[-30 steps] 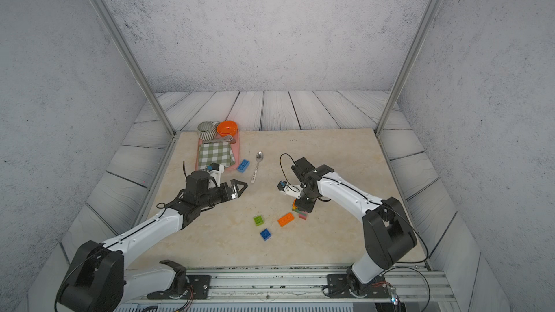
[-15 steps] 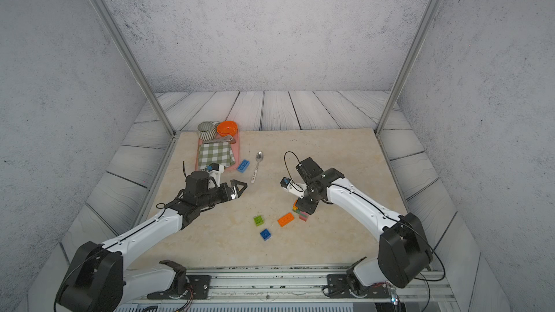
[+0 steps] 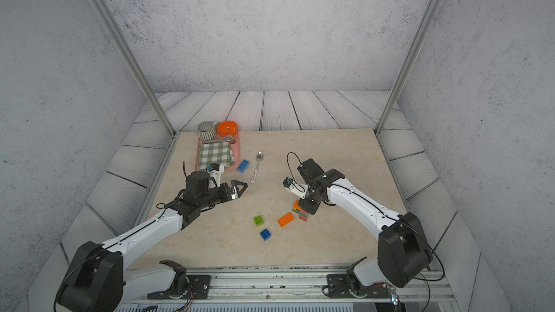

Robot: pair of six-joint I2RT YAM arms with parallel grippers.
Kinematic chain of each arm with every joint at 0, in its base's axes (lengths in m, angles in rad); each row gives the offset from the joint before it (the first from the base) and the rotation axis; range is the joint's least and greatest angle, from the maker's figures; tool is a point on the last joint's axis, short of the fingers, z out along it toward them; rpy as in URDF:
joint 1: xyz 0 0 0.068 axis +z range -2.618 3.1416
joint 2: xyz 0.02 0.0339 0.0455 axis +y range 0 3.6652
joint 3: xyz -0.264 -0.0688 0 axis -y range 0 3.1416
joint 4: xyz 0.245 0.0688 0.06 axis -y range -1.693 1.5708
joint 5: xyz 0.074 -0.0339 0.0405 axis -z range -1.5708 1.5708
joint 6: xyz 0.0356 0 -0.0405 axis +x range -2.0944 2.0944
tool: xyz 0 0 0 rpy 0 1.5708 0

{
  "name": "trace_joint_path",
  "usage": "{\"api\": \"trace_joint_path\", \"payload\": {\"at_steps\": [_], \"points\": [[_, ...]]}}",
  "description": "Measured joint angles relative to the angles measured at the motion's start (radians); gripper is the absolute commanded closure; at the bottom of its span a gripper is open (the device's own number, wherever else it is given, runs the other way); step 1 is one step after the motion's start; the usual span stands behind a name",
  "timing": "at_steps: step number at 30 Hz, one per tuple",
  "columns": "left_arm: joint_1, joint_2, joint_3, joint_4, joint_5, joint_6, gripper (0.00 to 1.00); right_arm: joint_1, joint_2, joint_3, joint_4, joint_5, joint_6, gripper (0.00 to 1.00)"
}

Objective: Assemble the letter p with lego
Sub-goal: Assemble the lego brick with the lego brick, then pick up the lego brick from the center of the board.

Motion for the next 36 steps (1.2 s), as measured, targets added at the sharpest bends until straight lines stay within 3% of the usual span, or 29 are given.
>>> {"api": "trace_joint_path", "payload": {"at_steps": [6, 16, 19, 24, 29, 36], "points": [[-0.005, 0.000, 0.000, 0.000, 0.000, 0.000, 0.02, -0.011, 0.002, -0.021, 0.000, 0.012, 0.036, 0.62], [-0.006, 0.000, 0.000, 0.000, -0.004, 0.000, 0.02, -0.013, 0.032, -0.032, -0.001, 0.018, 0.056, 0.68], [-0.008, 0.000, 0.000, 0.000, -0.008, 0.000, 0.02, -0.014, 0.029, -0.029, -0.007, 0.019, 0.068, 0.62], [-0.011, 0.000, 0.000, 0.000, -0.009, 0.000, 0.03, -0.015, -0.042, -0.031, -0.005, 0.027, 0.106, 0.39], [-0.013, -0.005, 0.000, -0.002, -0.014, 0.000, 0.02, -0.022, -0.182, -0.110, 0.089, 0.026, 0.160, 0.33], [-0.021, -0.014, 0.000, -0.003, -0.015, 0.000, 0.02, -0.031, -0.126, -0.156, 0.133, 0.000, 0.159, 0.20]]}}
